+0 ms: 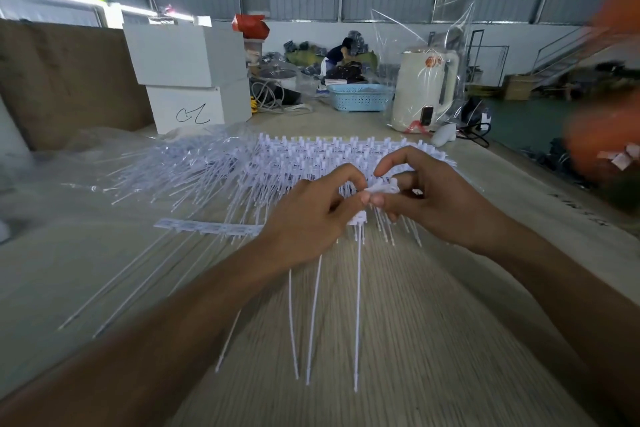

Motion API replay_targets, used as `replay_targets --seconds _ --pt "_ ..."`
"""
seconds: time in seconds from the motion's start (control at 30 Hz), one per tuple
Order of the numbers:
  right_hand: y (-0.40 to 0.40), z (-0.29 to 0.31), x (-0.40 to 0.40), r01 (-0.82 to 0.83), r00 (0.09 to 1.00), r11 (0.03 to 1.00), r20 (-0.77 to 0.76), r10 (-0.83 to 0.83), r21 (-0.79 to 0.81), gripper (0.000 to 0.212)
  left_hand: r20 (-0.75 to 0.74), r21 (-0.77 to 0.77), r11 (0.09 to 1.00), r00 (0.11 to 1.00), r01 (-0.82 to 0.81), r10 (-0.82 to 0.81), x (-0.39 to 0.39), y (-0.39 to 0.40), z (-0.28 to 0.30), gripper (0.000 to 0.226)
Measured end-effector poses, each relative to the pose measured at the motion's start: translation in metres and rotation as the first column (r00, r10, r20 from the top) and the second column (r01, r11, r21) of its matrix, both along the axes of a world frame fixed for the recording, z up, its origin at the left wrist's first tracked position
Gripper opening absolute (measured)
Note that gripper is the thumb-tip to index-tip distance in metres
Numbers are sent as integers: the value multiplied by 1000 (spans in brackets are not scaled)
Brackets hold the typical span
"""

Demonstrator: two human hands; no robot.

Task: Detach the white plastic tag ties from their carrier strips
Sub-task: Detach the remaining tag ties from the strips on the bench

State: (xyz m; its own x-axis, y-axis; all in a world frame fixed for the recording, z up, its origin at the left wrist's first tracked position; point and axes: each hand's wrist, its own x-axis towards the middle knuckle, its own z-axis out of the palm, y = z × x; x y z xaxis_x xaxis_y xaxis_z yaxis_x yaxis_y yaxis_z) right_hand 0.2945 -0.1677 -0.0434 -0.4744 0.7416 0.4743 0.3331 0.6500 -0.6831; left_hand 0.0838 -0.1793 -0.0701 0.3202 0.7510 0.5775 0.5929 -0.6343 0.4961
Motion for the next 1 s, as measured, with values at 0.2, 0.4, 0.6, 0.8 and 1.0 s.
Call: replay_targets --seconds 0.2,0.4,0.6,0.8,1.0 --pt "-1 3 -3 38 999 998 -32 -40 -58 44 7 -7 998 998 56 -56 1 0 1 11" --pt "1 6 1 112 977 990 173 -127 90 20 49 -60 993 994 99 -96 2 -1 -2 9" --pt "-3 7 4 26 979 995 201 -5 -100 35 143 -80 991 985 110 -98 2 0 1 9" --pt "-6 12 0 187 981 981 -36 -190 -58 32 329 -153 984 944 96 -41 0 1 6 19" --pt "-13 1 -25 151 956 901 -171 -238 -407 48 252 -100 989 964 110 -82 4 -5 10 22"
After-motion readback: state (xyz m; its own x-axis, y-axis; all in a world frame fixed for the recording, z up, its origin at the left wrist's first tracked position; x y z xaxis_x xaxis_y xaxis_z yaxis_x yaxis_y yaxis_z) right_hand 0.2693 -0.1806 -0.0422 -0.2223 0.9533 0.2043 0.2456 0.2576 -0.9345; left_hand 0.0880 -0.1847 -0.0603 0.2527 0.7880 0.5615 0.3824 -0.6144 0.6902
